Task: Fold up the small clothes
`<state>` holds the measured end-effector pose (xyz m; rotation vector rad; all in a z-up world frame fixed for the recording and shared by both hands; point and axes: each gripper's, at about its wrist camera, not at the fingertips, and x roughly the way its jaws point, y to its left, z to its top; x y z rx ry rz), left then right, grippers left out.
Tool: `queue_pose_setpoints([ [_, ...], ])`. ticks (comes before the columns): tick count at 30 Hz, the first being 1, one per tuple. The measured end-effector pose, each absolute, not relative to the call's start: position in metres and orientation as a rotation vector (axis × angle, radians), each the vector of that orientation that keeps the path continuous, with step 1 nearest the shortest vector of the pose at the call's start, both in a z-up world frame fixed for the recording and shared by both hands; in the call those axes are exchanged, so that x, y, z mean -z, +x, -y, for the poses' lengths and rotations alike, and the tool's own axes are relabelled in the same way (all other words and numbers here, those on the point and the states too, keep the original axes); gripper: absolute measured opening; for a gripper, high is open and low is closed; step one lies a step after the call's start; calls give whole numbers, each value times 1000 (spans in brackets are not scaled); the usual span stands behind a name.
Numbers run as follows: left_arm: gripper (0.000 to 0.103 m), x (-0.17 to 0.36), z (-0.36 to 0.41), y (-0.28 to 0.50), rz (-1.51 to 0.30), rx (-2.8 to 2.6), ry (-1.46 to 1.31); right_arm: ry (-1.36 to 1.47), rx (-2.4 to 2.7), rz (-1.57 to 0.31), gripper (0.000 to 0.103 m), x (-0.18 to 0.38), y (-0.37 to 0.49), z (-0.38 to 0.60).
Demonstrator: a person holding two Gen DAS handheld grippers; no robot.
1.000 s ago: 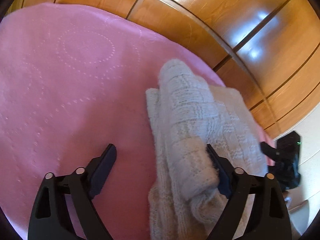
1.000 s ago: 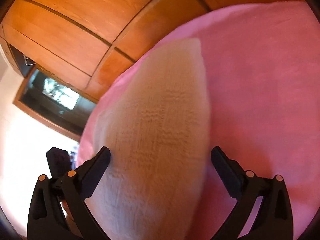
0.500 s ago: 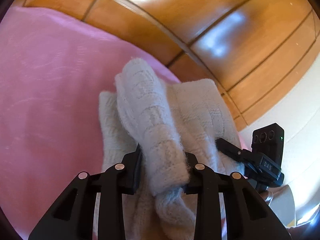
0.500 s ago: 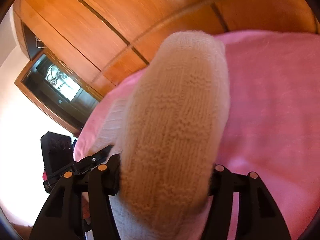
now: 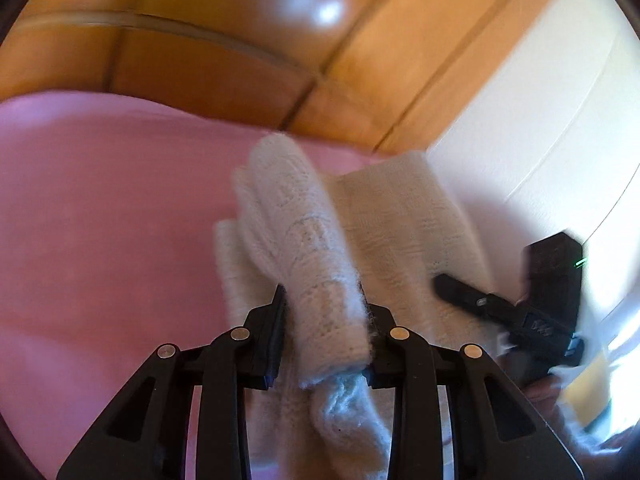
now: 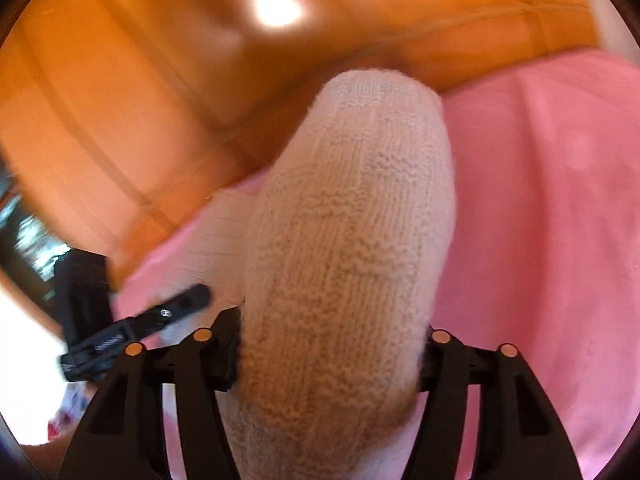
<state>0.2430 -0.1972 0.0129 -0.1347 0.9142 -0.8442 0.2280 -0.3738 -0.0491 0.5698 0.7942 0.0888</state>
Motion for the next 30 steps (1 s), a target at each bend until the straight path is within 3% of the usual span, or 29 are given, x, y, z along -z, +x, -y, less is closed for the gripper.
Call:
queue_pose_setpoints([
  [2, 31, 5, 231, 238, -943, 773, 17, 602, 2, -881, 67, 87, 219, 395],
  [3, 37, 11, 245, 232, -906, 736, 85, 629, -1, -877, 71, 95, 214, 399],
  [6, 40, 11, 251, 226, -866, 666, 134, 613, 42, -816, 87, 95, 202, 396],
  [9, 40, -6, 245, 219, -842, 629, 137, 508, 122, -791, 87, 73, 195, 390],
  [11, 40, -19, 236, 213, -784, 575, 144, 395, 208, -736, 81, 48, 187, 377],
  [13, 40, -23, 230, 207, -752, 558, 142, 349, 209, -671, 66, 25, 178, 361],
  [18, 42, 3, 240, 209, -798, 495, 221, 269, 208, -765, 59, 43, 194, 339],
  [19, 43, 4, 234, 205, -789, 482, 224, 279, 208, -841, 59, 64, 204, 339],
  [20, 49, 4, 232, 204, -780, 468, 226, 252, 237, -832, 60, 72, 206, 337],
  [22, 50, -4, 227, 204, -782, 468, 186, 238, 256, -812, 61, 68, 204, 334],
  [24, 62, -12, 217, 198, -772, 464, 158, 282, 256, -795, 69, 60, 198, 333],
  [27, 64, -21, 207, 191, -751, 454, 124, 305, 284, -781, 74, 55, 187, 327],
  [30, 74, -30, 196, 174, -714, 429, 128, 295, 323, -740, 84, 39, 169, 316],
])
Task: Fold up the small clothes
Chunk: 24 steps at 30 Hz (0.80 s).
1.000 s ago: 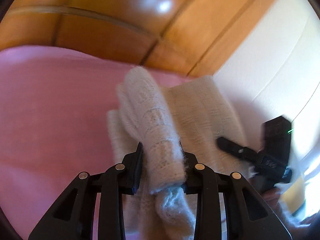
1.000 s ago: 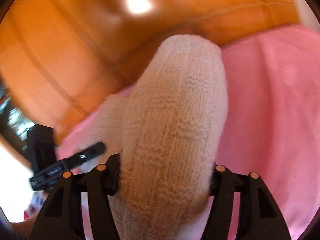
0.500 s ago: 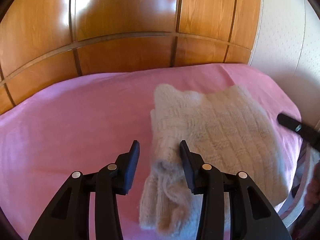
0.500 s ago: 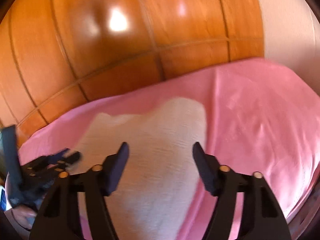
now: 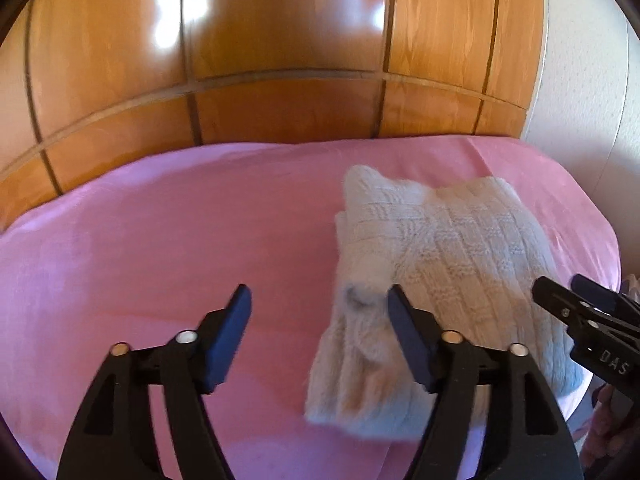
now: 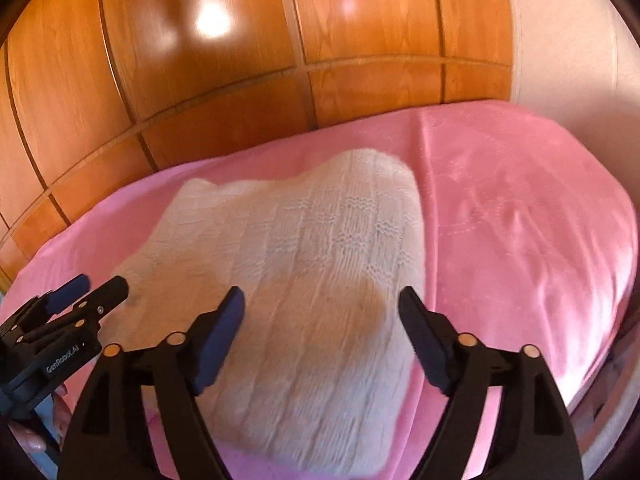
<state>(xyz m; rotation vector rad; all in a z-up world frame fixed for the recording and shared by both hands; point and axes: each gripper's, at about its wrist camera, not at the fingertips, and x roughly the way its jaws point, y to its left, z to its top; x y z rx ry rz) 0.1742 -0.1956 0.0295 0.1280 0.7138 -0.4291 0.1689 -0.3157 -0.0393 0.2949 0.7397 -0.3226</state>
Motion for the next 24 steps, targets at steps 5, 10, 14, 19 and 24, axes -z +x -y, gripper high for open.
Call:
queue_pose_setpoints([
  [5, 75, -36, 179, 154, -693, 407, 128, 239, 376, -705, 97, 25, 150, 295],
  [10, 81, -37, 162, 139, -691, 375, 114, 198, 430, -692, 100, 23, 136, 279],
  [14, 84, -37, 154, 128, -681, 355, 115, 206, 452, -694, 100, 25, 125, 275],
  [19, 87, -37, 146, 115, -675, 345, 103, 205, 477, -686, 100, 25, 113, 271],
  [24, 90, -39, 142, 109, -673, 345, 94, 208, 485, -675, 100, 23, 107, 267],
])
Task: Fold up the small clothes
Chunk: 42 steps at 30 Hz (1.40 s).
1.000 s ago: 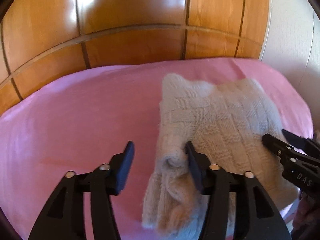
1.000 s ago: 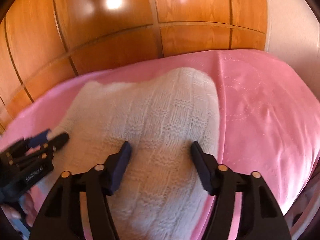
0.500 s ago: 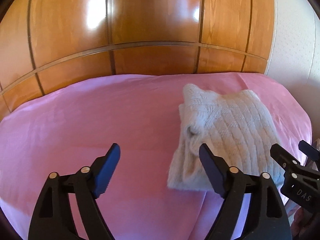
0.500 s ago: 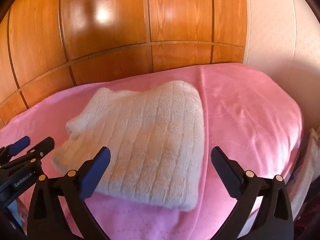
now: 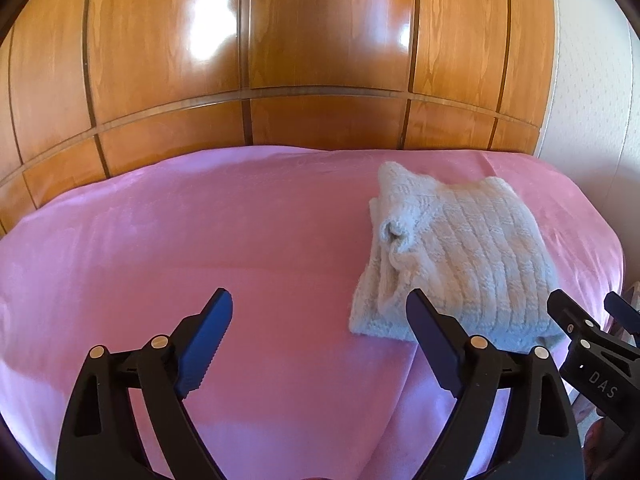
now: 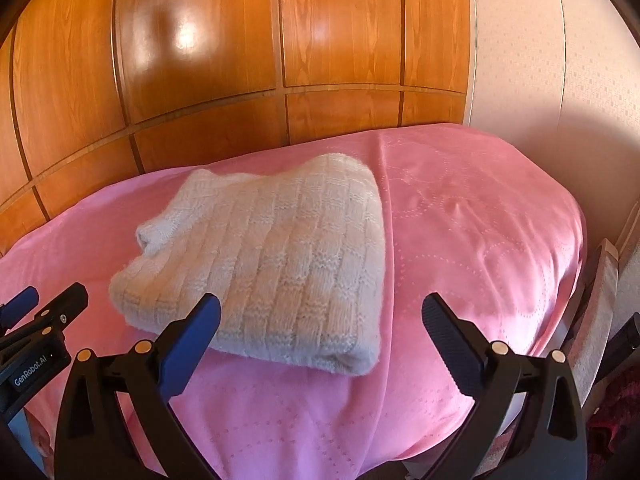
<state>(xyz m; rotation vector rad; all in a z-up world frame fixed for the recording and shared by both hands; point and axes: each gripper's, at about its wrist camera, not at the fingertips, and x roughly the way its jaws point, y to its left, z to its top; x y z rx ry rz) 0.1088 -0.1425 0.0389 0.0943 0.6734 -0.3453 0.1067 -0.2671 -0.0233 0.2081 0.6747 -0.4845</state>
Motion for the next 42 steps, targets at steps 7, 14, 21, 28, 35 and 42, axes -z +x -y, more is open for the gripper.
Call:
queue_pose_setpoints([
  [7, 91, -41, 144, 105, -665, 344, 98, 204, 516, -626, 101, 19, 100, 262],
  [14, 93, -41, 143, 104, -666, 339, 91, 200, 487, -659, 101, 26, 103, 256],
  [21, 93, -39, 143, 107, -672, 329, 94, 209, 489, -662, 101, 27, 106, 258],
  [28, 93, -38, 144, 105, -669, 321, 103, 219, 486, -668, 101, 29, 107, 258],
  [35, 93, -40, 142, 103, -660, 320, 101, 222, 478, -660, 101, 27, 105, 256],
  [42, 93, -43, 139, 102, -656, 322, 97, 211, 475, -654, 101, 26, 104, 251],
])
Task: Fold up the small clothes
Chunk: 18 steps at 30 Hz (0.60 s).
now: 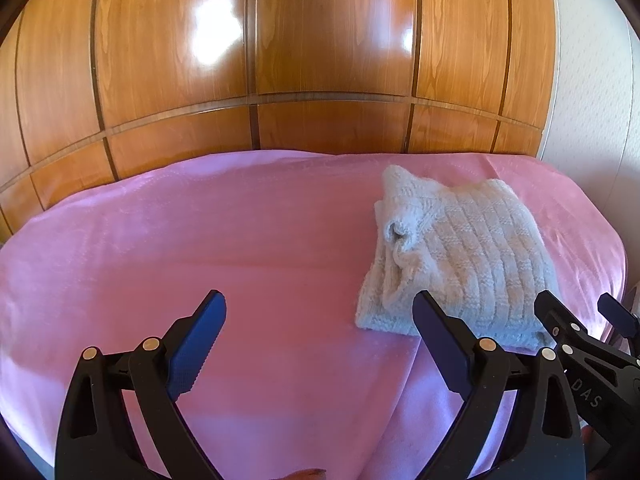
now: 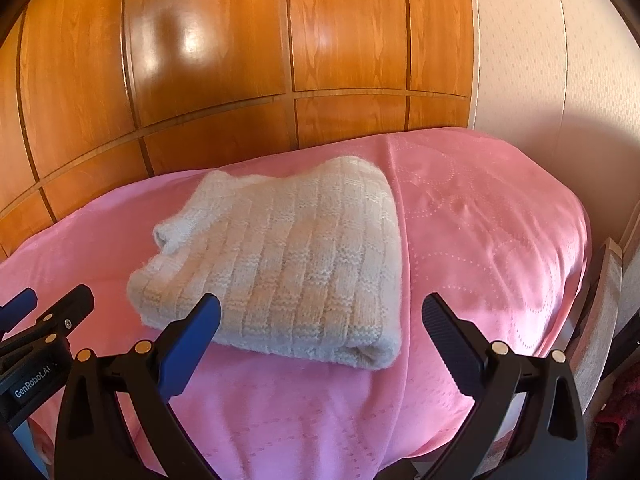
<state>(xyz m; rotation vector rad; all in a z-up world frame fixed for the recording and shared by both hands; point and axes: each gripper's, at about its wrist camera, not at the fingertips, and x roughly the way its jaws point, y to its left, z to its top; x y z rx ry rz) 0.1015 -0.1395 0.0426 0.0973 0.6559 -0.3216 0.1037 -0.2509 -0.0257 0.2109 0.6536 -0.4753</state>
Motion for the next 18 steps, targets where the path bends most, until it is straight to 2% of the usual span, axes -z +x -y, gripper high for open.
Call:
queue_pose_setpoints([
  [13, 93, -47, 135, 99, -624, 334, 84, 209, 464, -663, 101, 26, 105, 251],
  [18, 93, -44, 136, 107, -665, 312, 83, 213, 459, -648, 101, 22, 106, 256],
])
